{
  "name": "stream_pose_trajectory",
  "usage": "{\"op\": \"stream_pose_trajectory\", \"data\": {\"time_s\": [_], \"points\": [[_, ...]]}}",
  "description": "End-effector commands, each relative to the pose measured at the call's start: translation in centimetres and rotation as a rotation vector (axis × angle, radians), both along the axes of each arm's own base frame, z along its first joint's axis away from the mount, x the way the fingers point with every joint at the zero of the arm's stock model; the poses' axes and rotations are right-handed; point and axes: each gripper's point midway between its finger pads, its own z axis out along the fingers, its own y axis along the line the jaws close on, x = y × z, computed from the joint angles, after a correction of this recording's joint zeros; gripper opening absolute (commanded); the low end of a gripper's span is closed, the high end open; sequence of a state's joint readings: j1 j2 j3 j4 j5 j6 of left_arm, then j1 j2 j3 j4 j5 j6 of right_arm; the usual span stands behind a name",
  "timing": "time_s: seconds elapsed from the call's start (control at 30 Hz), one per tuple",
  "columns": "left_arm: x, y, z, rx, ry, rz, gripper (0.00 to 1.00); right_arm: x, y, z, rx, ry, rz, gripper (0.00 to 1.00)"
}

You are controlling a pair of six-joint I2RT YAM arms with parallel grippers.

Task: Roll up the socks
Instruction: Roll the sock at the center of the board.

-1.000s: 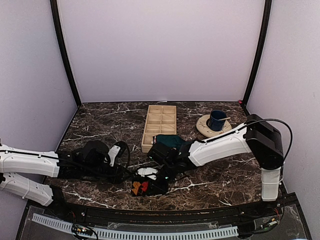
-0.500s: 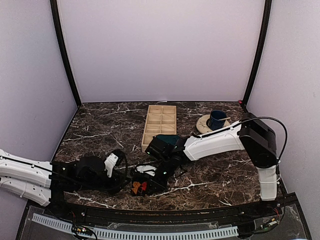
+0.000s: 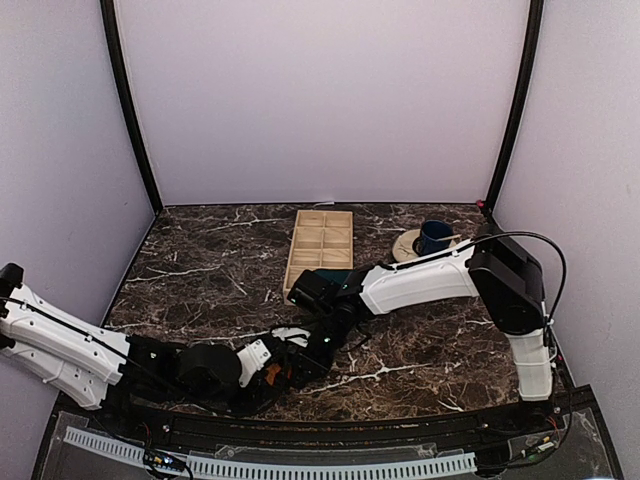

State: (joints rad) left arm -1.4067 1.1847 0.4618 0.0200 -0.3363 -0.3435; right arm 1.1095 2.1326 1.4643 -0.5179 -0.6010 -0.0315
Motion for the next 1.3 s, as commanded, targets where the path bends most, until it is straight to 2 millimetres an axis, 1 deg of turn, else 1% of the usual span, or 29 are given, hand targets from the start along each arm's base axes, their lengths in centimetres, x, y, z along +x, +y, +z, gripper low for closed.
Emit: {"op": "stream_pose_trajectory", "data": {"time_s": [0.0, 0.23, 0.33, 0.53, 0.9, 0.97, 1.07, 1.27], "points": [[0.1, -1.0, 0.5, 0.045, -0.058, -0.038, 0.47, 0.0, -0.2, -0.1, -0.018, 0.030, 0.001, 0.03], [0.4, -1.3, -0.6, 0.110, -0.082, -0.049, 0.47, -0.3, -0.5, -0.2, -0.025, 0.040, 0.010, 0.03], [0.6, -1.1, -1.0, 0.139, -0.095, -0.041, 0.47, -0.4, -0.7, -0.3, -0.029, 0.045, 0.014, 0.03], [1.0, -1.0, -1.4, 0.153, -0.117, -0.039, 0.47, -0.7, -0.8, -0.2, -0.030, 0.059, 0.024, 0.02], [0.0, -1.7, -2.8, 0.167, -0.077, -0.098, 0.46, -0.9, -0.9, -0.5, -0.038, 0.074, 0.034, 0.02], [0.0, -1.8, -2.8, 0.159, -0.072, -0.104, 0.42, -1.0, -0.9, -0.6, -0.040, 0.078, 0.035, 0.03], [0.0, -1.8, -3.1, 0.158, -0.052, -0.114, 0.26, -1.1, -1.0, -0.6, -0.042, 0.080, 0.036, 0.02], [0.0, -2.0, -3.4, 0.159, -0.039, -0.129, 0.21, -1.2, -1.1, -0.6, -0.043, 0.085, 0.041, 0.02]]}}
